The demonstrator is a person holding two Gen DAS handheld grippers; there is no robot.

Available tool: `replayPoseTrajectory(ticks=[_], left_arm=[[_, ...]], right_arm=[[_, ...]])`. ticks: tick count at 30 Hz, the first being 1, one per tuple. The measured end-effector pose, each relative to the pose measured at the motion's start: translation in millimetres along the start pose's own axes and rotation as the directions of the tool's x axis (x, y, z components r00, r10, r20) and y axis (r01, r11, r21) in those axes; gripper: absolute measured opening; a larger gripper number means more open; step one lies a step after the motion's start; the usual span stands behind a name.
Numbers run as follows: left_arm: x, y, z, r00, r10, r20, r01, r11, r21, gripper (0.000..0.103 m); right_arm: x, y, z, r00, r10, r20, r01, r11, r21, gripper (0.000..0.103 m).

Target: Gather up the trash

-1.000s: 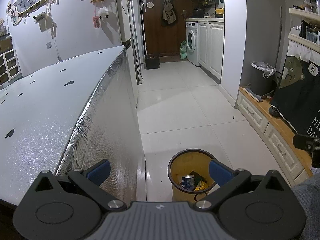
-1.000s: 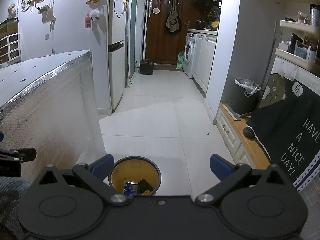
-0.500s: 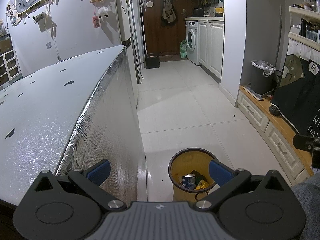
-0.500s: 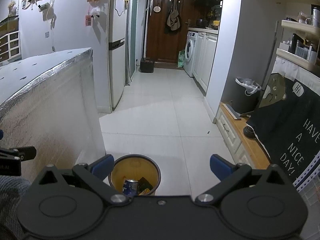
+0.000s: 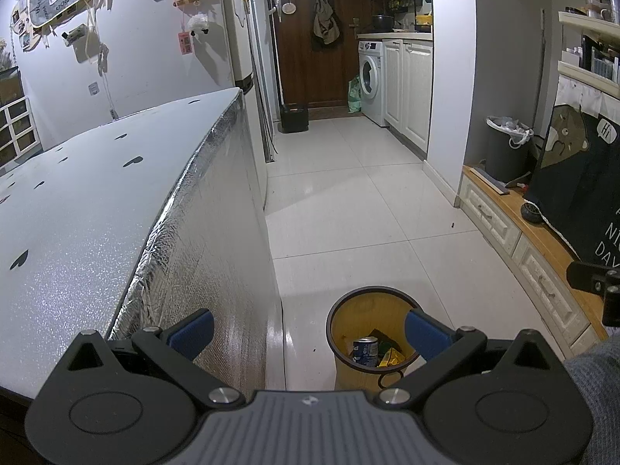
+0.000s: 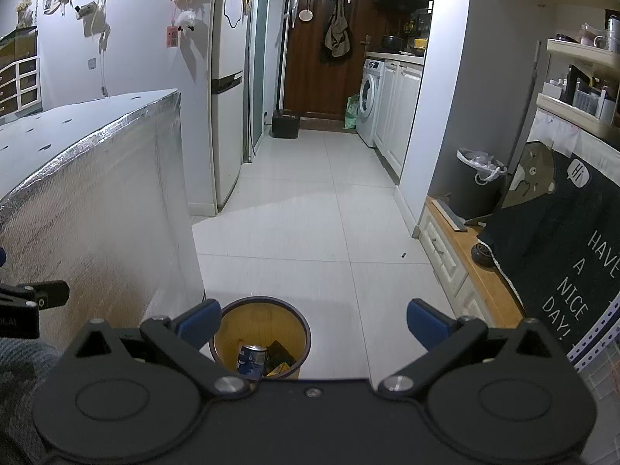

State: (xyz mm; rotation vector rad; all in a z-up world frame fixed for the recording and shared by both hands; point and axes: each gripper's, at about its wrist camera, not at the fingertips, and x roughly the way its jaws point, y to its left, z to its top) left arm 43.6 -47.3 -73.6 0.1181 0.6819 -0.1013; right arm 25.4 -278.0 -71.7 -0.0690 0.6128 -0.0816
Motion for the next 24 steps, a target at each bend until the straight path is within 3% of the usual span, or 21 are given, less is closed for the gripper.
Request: replayPoseTrajectory(ticks=[24], left_arm=[[-0.3,-2.8,0.4,1.0,0.001,0.0,-0.001,1.0,0.002,0.103]], right_arm=[[0.0,0.2,0.6,1.0,0.0,-0.001,0.0,1.0,-0.001,0.103]])
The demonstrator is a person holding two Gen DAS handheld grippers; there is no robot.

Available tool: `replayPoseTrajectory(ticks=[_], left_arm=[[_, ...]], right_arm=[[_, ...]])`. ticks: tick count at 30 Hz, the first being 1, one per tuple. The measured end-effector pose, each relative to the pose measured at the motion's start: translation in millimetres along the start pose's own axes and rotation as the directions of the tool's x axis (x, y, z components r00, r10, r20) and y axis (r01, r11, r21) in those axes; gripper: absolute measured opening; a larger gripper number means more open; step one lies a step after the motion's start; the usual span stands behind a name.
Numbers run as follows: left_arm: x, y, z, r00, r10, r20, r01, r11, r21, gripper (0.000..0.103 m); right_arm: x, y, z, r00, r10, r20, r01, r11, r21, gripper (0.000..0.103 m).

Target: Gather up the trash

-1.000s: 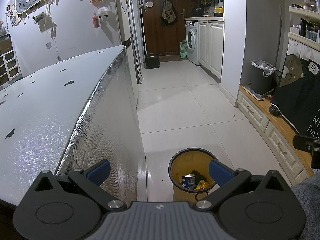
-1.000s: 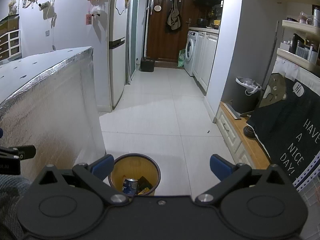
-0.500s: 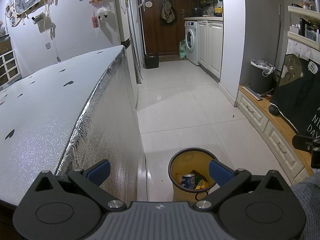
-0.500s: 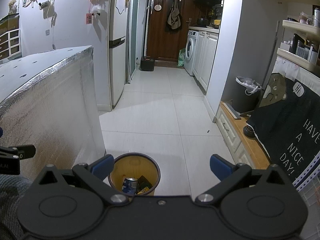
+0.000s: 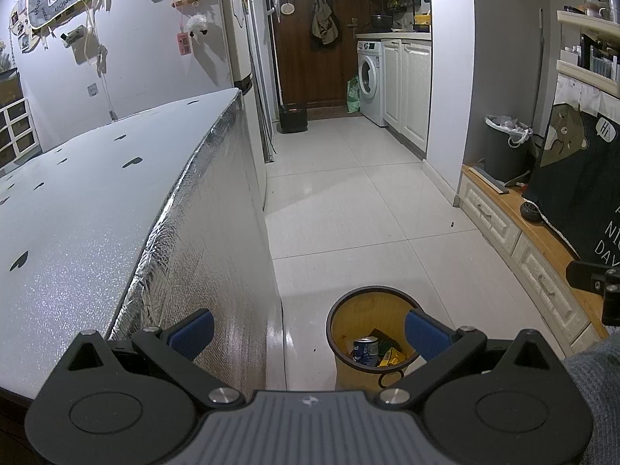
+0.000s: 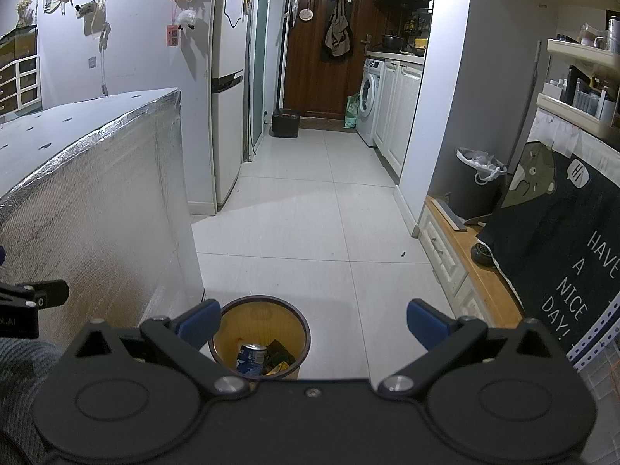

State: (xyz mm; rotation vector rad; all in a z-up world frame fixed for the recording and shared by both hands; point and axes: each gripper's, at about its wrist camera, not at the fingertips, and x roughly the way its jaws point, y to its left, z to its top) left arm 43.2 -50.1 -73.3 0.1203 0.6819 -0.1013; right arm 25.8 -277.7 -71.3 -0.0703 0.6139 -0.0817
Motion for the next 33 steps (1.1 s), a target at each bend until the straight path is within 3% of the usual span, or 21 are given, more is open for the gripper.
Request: replayPoseTrajectory(ticks=[33], left_arm=[[-2.3,-2.8,-0.4,1.0,0.001,0.003,-0.001,1.0,0.009,0.103]], right_arm=[[0.2,-0.1,0.7,1.0,0.0,0.0,0.0,1.0,-0.002,0.103]])
